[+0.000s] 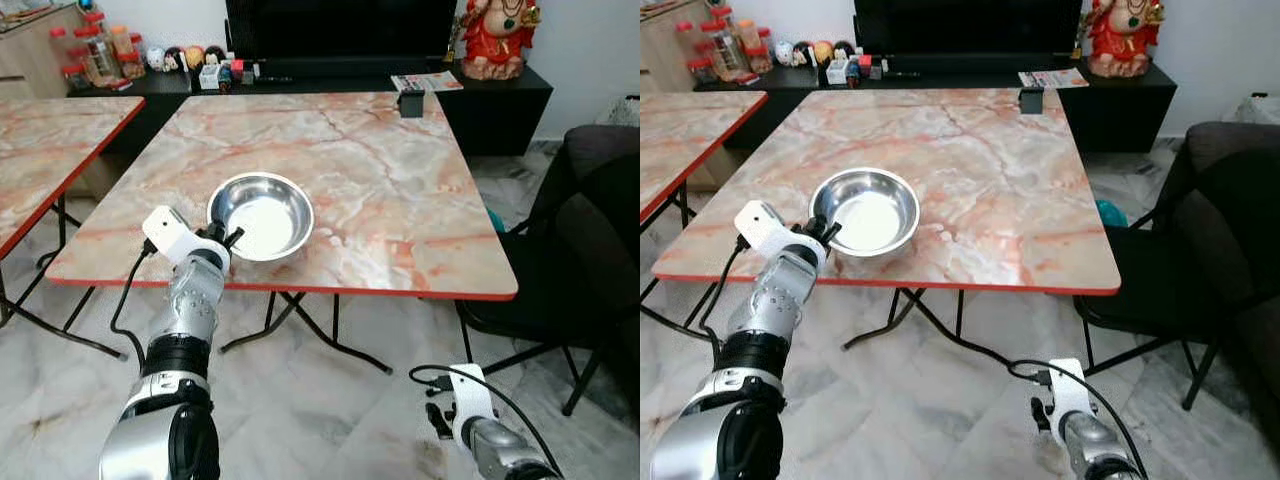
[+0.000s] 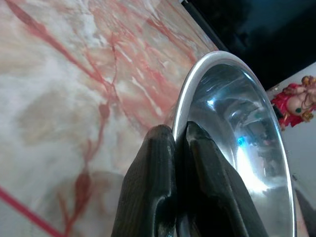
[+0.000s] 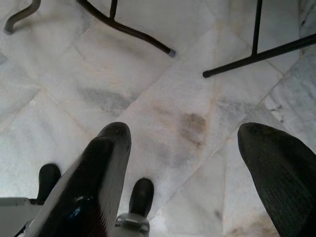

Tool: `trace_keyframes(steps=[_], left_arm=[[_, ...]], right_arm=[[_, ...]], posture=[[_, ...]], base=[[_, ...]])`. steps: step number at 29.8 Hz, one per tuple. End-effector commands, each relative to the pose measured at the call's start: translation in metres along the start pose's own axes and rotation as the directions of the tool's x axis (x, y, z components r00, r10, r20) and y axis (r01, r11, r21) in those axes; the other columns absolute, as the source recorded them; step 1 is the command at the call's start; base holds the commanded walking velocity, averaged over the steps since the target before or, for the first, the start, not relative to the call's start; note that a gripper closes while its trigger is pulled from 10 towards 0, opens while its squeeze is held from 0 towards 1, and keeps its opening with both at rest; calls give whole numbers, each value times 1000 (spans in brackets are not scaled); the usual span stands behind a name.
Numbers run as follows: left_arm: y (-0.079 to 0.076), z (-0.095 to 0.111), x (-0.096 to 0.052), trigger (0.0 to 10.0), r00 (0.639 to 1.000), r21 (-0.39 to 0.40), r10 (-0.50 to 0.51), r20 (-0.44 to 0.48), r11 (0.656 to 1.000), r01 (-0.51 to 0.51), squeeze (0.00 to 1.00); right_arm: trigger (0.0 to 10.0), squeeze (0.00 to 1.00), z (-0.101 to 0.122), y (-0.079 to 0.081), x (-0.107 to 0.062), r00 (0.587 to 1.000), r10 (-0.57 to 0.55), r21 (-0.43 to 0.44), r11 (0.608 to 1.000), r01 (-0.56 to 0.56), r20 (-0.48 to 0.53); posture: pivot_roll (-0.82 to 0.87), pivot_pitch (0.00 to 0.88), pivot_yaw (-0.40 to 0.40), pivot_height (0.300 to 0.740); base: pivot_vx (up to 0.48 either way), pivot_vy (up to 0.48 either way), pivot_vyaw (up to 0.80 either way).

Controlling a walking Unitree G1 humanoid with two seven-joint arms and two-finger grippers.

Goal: Setting the table

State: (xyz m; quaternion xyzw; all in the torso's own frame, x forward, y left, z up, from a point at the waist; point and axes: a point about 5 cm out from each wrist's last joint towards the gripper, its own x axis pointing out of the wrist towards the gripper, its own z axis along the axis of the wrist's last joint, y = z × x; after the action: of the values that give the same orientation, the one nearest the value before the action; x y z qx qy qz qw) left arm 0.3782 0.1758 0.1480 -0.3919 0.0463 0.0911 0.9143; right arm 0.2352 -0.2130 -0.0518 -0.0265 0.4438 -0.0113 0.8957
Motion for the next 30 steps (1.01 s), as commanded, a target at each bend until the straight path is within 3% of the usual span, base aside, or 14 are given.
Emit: trace_keyframes(steps=[1,13,30], left_arm=[[-5,3,2,10000,1000,-17,-16,-9,1000,16,0],[-9,4,4,10000,999,-10,-32,-18,999,32,0],[-13,0,2,10000,994,-2,-93,-66,996,93,0]], right_arm=[[10000,0,2,2,0,1000,-10,33,999,10,23],[10000,0,1,2,0,1000,-9,9,1000,9,-10],[10000,0,3,2,1,1000,3,4,1000,-3,-18]], posture=[[-42,0,32,740],[-41,9,27,740],[-36,23,23,740]], base=[[274,0,0],[269,0,0],[0,0,0]])
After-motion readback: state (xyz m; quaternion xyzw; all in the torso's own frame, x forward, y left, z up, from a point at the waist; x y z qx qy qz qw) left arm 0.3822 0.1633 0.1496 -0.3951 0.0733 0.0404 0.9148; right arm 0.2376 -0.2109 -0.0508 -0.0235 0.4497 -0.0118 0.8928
